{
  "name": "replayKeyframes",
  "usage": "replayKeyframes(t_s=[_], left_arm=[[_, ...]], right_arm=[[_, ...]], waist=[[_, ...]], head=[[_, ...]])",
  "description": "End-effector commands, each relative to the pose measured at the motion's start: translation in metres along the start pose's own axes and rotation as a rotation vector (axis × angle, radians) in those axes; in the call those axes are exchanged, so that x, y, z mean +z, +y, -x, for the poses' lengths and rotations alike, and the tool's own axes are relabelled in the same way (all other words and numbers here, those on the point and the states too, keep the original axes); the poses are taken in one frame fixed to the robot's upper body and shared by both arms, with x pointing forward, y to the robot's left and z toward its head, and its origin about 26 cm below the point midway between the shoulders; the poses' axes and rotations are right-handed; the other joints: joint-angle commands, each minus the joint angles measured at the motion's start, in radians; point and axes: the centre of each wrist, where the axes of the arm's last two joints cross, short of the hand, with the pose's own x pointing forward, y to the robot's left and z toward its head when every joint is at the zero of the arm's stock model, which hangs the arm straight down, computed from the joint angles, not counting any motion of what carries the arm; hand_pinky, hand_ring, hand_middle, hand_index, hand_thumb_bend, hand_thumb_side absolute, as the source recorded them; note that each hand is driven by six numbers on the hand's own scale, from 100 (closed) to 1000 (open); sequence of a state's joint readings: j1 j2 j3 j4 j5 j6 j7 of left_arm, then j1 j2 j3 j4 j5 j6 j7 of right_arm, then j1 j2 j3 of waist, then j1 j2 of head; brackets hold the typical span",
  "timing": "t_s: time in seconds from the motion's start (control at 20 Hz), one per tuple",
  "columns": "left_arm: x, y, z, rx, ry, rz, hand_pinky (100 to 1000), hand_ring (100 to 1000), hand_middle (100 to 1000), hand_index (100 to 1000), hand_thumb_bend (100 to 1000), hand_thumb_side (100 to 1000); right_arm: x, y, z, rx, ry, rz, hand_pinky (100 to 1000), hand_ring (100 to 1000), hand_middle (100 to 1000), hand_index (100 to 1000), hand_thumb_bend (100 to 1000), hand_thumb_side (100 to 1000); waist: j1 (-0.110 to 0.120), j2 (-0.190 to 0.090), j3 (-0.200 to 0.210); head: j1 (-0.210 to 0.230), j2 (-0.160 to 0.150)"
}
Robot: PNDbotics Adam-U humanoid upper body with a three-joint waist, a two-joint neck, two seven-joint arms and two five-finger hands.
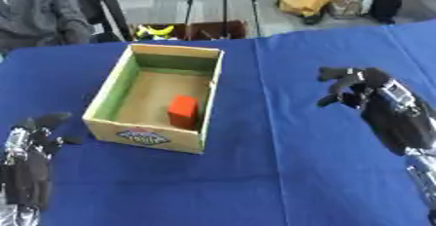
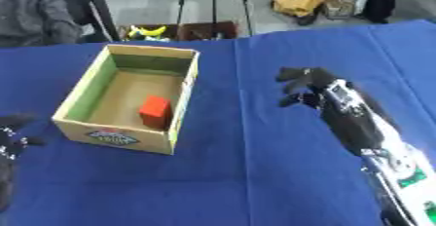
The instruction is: Pick up objects on the table and place them in the box.
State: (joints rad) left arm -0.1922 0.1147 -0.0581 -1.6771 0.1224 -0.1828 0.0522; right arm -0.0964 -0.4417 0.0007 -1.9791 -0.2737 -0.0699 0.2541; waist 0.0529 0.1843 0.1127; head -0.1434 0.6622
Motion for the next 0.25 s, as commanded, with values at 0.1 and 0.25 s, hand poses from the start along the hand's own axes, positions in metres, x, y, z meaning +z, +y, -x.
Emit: replayKeyframes(t_s=[0.1,0.25], left_arm=[[-0.0021,0.0035,-0.0041,-0.01,-0.017,-0.001,524,815,644,651,100,999],[-0.0015,0.0034,-0.0039,-0.01,-0.016,-0.001,524,815,644,648,100,1000]], right_arm=[[-0.0031,-0.0007,-0.0074,0.026,-0.018,-0.006,656,979,739,604,100,927],[-0.0029,0.0002,-0.0069,0.025,-0.014,-0.009,656,979,739,590,100,925]], waist=[[-0.001,-0.014,-0.001],[-0.001,-0.015,-0.003]], head=[[0.007,0.005],[0.01,0.008]])
